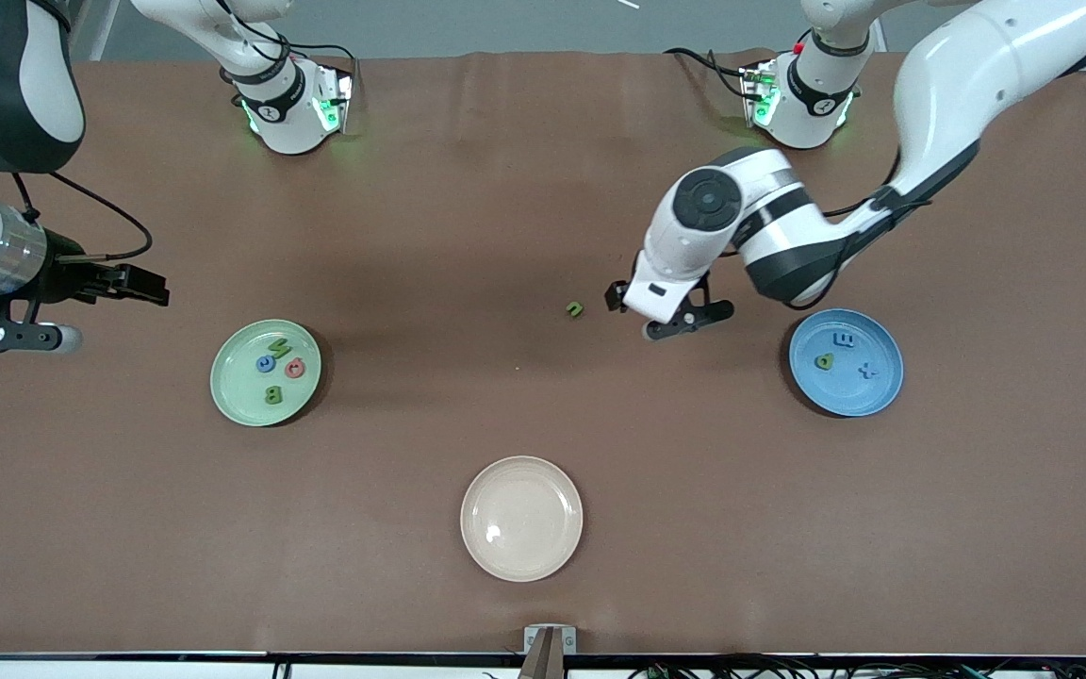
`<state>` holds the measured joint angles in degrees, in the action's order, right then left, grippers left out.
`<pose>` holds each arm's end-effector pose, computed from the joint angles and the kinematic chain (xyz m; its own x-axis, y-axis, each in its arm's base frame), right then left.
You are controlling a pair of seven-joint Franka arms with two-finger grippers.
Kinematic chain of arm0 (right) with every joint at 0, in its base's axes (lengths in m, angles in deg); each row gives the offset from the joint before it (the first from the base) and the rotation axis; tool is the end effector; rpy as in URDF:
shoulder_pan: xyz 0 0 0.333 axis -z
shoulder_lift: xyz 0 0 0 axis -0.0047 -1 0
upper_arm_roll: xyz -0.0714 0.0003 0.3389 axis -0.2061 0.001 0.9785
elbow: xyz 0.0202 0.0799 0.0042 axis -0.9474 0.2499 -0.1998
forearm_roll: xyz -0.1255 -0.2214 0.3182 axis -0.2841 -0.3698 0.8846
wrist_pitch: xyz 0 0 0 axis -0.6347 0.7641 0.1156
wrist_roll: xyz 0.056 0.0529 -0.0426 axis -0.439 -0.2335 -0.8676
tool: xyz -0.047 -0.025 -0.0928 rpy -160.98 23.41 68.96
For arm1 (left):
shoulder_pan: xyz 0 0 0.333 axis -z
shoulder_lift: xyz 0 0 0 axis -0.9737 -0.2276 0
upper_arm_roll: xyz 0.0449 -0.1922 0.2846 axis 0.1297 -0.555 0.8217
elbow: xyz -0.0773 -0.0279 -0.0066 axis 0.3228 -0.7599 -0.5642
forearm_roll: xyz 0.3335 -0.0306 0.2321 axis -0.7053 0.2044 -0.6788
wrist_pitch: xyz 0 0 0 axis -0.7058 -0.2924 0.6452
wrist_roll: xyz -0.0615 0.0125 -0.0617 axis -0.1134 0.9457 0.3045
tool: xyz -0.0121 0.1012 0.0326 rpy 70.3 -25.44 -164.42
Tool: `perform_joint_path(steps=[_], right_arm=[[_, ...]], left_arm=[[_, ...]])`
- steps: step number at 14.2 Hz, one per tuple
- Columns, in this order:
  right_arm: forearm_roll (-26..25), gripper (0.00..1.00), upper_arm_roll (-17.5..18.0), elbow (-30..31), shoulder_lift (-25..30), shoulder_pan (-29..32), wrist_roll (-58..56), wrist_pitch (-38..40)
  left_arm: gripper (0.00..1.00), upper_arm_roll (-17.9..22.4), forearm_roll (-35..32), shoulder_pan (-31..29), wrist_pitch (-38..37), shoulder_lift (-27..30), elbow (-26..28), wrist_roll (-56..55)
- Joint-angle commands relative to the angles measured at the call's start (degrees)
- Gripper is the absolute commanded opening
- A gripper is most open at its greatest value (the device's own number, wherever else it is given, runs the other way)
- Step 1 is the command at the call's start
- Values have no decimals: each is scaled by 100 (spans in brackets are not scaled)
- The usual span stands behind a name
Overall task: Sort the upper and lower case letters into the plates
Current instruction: 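Move the left gripper over the green c while the right gripper retracts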
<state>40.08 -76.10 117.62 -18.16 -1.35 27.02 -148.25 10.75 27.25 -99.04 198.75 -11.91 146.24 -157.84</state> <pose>0.5967 0.0088 0.5507 0.9856 -0.0477 -0.1620 -0.0476 -0.9989 0.0044 0.5128 -0.3819 0.3257 0.9312 0.3400 -0.1313 0.3400 -0.9402 -0.0230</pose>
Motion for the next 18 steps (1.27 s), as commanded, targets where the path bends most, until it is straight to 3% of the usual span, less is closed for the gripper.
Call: perform_joint_path(steps=[1, 8, 13, 18], right_arm=[[-107, 100, 137, 122, 170, 143, 13, 4], [-142, 100, 93, -888, -84, 196, 39, 188], [-10, 100, 93, -959, -103, 310, 83, 215], [-10, 100, 137, -950, -41, 222, 83, 786]], left_arm=[[100, 773, 194, 1134, -69, -19, -565, -857], [100, 1662, 457, 1920, 1064, -142, -566, -1836], [99, 2164, 466, 2492, 1381, -186, -584, -2073], [95, 2620, 457, 2931, 1750, -239, -575, -2231]])
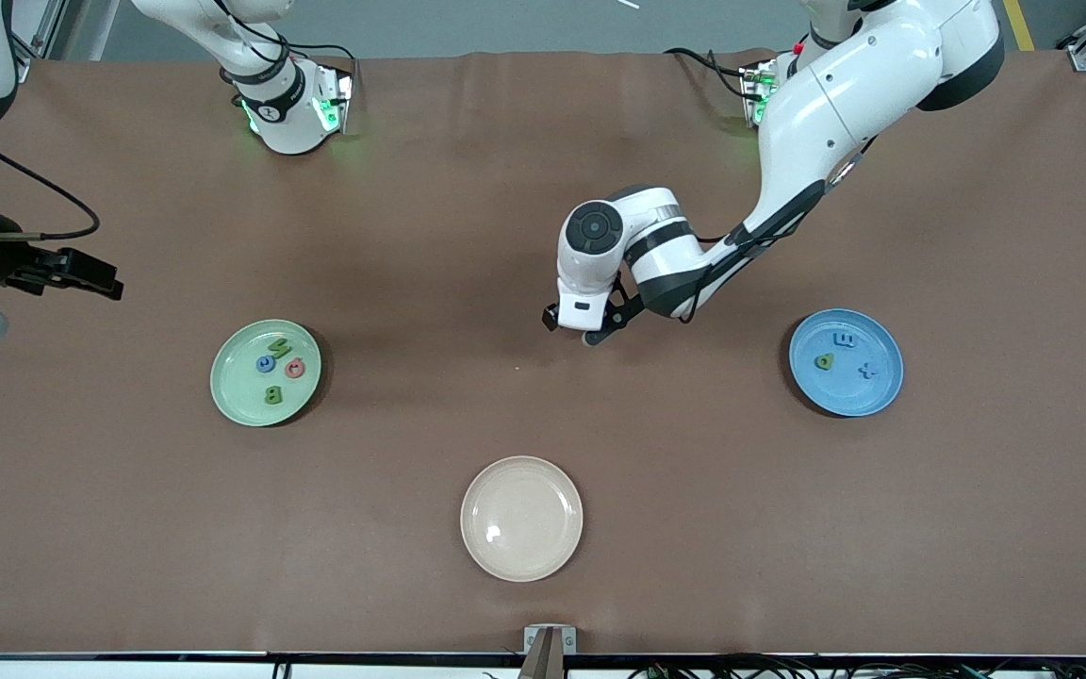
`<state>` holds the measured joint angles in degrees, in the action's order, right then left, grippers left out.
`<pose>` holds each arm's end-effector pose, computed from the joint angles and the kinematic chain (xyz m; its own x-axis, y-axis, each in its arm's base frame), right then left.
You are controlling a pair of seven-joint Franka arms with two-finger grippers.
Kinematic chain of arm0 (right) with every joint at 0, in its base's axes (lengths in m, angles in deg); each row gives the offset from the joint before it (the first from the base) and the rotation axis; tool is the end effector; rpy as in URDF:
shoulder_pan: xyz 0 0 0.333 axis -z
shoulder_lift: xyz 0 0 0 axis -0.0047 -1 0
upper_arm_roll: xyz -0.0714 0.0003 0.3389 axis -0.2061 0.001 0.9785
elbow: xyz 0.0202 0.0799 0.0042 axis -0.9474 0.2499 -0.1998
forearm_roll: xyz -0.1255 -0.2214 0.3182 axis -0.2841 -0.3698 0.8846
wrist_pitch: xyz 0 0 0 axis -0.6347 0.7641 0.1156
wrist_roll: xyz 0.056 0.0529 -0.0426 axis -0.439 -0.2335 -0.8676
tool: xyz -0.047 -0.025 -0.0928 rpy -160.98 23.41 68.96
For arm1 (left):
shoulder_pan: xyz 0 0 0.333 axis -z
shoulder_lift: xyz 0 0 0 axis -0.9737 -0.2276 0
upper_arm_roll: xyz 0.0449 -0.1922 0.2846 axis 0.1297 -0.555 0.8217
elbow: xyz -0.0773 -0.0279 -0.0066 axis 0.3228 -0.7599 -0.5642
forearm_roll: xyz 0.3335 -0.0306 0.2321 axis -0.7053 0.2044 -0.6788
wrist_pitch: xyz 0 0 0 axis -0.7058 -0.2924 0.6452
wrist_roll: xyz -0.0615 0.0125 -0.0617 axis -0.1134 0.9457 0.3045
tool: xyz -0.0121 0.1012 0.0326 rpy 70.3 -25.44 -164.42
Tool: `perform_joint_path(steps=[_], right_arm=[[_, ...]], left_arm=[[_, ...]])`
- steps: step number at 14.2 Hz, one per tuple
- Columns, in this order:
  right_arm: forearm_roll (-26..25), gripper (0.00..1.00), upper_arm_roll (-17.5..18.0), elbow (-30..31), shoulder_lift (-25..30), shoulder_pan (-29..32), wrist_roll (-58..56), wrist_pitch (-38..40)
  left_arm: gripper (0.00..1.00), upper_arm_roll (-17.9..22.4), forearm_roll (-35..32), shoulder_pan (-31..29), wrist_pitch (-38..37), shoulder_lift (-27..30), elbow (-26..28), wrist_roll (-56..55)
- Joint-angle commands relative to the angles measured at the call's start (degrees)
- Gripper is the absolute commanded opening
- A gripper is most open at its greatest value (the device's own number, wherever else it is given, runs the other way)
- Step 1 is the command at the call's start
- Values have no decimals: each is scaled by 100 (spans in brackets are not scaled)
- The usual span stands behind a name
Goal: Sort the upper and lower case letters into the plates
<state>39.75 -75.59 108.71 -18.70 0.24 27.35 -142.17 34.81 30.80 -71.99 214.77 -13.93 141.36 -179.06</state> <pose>0.6000 -0.0034 0.6117 0.9899 -0.0717 -0.1222 -0.0713 -0.9974 0.0073 0.4746 -0.4829 0.2067 0.7917 0.6034 -0.0953 0.6030 -0.7969 -0.0364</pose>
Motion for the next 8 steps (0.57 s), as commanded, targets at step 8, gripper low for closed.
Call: perform_joint_path(steps=[8], right_arm=[[155, 100, 68, 441, 539, 98, 32, 143]], left_arm=[[86, 286, 103, 288, 246, -107, -96, -153]])
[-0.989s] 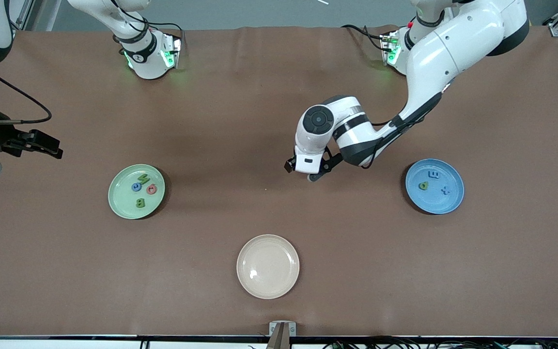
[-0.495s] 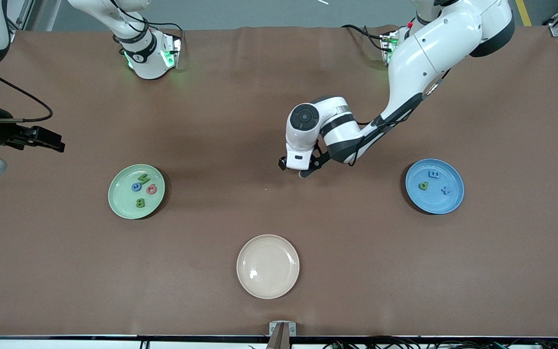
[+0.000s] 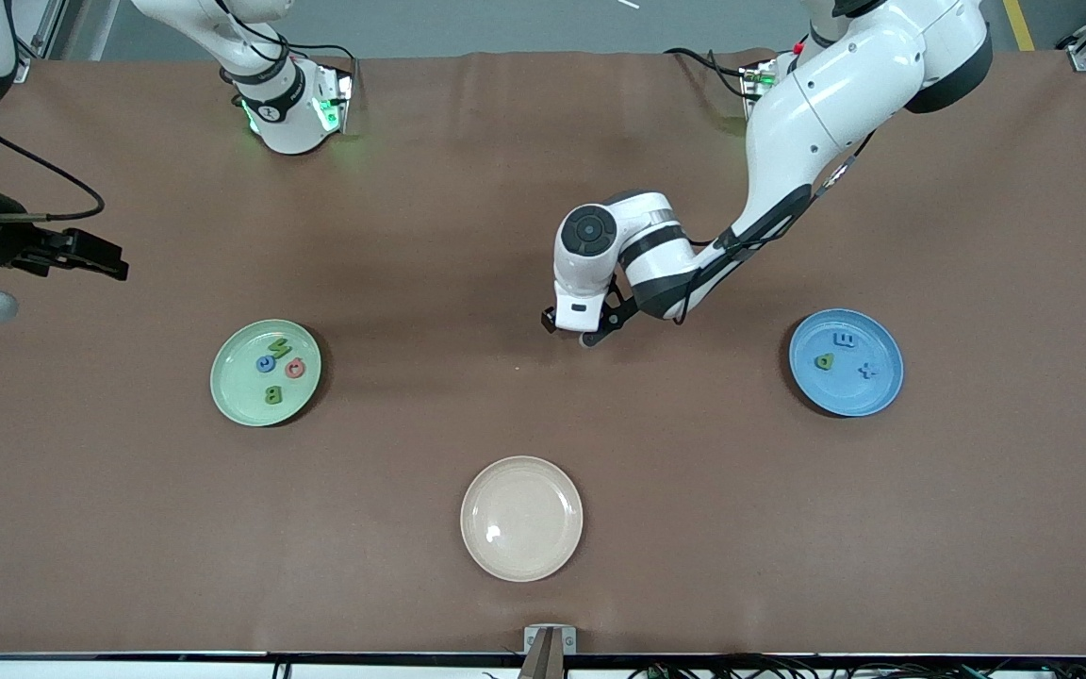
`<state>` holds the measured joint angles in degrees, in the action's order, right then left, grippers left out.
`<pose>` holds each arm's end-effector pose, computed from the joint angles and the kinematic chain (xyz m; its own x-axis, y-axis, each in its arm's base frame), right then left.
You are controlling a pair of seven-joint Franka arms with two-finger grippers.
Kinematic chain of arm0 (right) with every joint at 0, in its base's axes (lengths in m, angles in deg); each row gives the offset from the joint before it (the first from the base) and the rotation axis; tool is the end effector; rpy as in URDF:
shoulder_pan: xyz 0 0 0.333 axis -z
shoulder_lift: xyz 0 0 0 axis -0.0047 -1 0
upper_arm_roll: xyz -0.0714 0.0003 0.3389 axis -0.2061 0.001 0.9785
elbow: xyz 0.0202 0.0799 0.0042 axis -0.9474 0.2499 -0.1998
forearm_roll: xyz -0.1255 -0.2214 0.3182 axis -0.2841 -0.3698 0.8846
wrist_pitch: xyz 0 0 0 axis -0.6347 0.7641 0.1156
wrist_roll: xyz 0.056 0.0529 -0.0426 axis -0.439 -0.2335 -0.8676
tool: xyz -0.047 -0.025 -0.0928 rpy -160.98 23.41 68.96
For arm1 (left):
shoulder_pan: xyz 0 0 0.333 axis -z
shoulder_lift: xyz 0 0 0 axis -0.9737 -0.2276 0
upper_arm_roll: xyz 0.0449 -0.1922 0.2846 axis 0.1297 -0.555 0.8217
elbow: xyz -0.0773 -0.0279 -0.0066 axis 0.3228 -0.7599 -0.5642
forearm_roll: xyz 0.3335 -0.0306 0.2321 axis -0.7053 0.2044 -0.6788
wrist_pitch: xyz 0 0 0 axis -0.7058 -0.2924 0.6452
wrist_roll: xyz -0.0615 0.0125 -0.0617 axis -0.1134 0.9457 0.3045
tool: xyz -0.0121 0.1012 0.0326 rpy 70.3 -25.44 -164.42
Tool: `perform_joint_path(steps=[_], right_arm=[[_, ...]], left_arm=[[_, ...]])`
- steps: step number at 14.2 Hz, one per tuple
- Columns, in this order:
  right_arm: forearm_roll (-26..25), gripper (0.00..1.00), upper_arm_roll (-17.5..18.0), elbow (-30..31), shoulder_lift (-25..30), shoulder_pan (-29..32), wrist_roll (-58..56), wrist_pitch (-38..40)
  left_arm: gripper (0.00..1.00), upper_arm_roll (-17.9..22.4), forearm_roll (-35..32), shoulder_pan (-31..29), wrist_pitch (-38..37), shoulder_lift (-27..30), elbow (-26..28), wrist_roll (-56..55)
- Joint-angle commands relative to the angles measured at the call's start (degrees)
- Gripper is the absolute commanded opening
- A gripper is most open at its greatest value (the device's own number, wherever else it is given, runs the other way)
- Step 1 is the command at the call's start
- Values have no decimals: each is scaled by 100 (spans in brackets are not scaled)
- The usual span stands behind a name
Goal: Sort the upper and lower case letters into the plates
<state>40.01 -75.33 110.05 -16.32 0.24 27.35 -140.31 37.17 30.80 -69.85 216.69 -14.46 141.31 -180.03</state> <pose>0.5832 -0.0002 0.6227 0.9884 -0.0667 -0.1366 -0.0668 -0.9978 0.0035 0.4708 -0.4868 0.1916 0.7860 0.6118 -0.0888 0.6115 -0.7906 -0.0340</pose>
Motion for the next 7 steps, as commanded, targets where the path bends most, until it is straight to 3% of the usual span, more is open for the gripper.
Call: perform_joint_path(steps=[1, 4, 7], right_arm=[[173, 100, 42, 377, 380, 116, 32, -60], [200, 100, 42, 649, 688, 116, 15, -165], [200, 100, 33, 756, 855, 116, 14, -157]], left_arm=[[82, 49, 102, 74, 97, -62, -91, -48], [72, 58, 111, 74, 221, -62, -73, -57], [69, 58, 111, 74, 239, -106, -73, -57]])
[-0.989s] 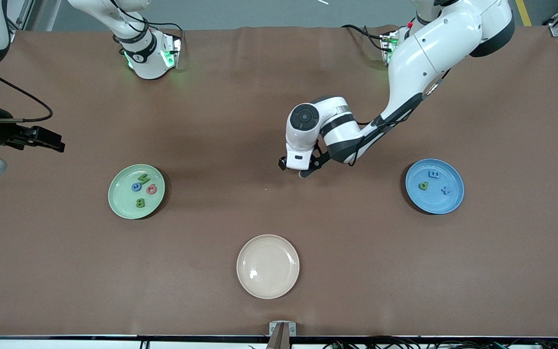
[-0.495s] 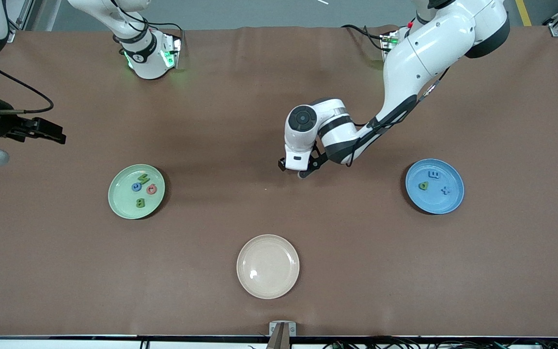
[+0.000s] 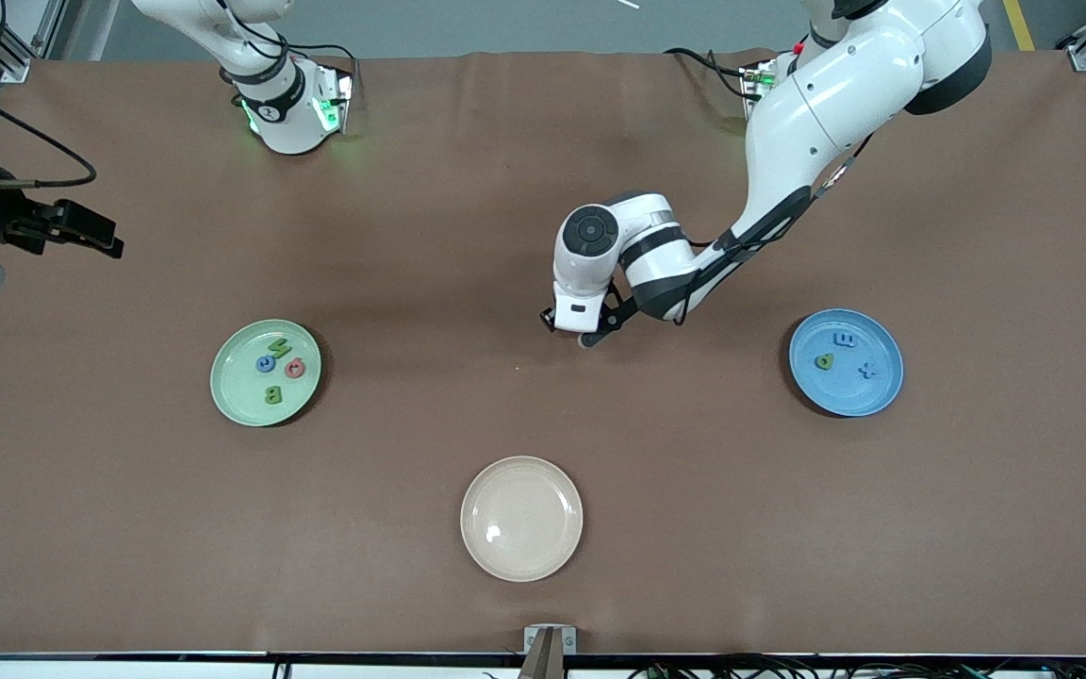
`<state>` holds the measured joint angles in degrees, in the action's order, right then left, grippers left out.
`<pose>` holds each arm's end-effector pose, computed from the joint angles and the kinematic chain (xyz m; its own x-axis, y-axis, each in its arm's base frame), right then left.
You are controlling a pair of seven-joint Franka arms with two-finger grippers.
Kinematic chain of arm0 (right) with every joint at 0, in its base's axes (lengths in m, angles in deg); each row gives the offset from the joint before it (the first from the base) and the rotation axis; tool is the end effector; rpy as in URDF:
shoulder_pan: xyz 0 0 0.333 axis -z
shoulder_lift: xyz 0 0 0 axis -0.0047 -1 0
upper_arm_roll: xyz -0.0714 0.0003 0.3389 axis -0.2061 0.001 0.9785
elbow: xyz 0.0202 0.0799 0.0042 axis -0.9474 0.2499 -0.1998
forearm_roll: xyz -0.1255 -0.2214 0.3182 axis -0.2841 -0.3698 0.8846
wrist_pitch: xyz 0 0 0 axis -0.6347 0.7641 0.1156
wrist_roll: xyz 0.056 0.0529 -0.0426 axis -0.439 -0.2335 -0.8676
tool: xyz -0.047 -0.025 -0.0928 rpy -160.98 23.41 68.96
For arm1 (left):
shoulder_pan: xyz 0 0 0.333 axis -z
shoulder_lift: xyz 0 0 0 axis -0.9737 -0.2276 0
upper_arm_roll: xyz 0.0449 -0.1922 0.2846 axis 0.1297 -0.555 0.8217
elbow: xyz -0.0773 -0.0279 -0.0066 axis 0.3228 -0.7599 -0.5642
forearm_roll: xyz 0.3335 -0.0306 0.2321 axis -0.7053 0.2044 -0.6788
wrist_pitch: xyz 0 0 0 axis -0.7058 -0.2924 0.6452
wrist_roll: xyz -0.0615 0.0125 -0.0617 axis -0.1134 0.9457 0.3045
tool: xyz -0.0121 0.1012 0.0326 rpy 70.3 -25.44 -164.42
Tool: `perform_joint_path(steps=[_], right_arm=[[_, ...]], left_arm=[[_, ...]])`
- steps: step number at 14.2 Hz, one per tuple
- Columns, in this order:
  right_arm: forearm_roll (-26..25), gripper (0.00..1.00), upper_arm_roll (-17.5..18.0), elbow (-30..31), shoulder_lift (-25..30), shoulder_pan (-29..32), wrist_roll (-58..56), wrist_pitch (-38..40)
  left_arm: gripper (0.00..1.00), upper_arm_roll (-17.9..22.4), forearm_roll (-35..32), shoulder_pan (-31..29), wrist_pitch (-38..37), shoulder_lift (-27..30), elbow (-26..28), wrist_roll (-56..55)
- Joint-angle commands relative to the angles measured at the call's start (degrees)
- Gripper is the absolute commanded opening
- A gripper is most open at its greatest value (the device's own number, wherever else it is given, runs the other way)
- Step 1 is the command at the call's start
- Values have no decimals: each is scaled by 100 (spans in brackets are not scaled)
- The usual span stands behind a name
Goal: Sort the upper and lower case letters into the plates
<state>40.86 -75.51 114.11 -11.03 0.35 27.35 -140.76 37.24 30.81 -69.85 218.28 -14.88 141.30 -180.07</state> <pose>0.5533 -0.0010 0.6422 0.9916 -0.0704 -0.1085 -0.0722 -0.9973 -0.0125 0.4716 -0.4888 0.1898 0.7836 0.6130 -0.1009 0.6150 -0.7884 -0.0132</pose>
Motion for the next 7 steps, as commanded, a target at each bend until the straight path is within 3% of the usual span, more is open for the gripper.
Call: perform_joint_path(steps=[1, 7], right_arm=[[114, 100, 51, 358, 371, 105, 14, -113], [114, 100, 51, 499, 599, 114, 6, -174]], left_arm=[[69, 52, 111, 74, 79, -82, -72, -52], [57, 69, 102, 74, 88, -91, -64, -52]])
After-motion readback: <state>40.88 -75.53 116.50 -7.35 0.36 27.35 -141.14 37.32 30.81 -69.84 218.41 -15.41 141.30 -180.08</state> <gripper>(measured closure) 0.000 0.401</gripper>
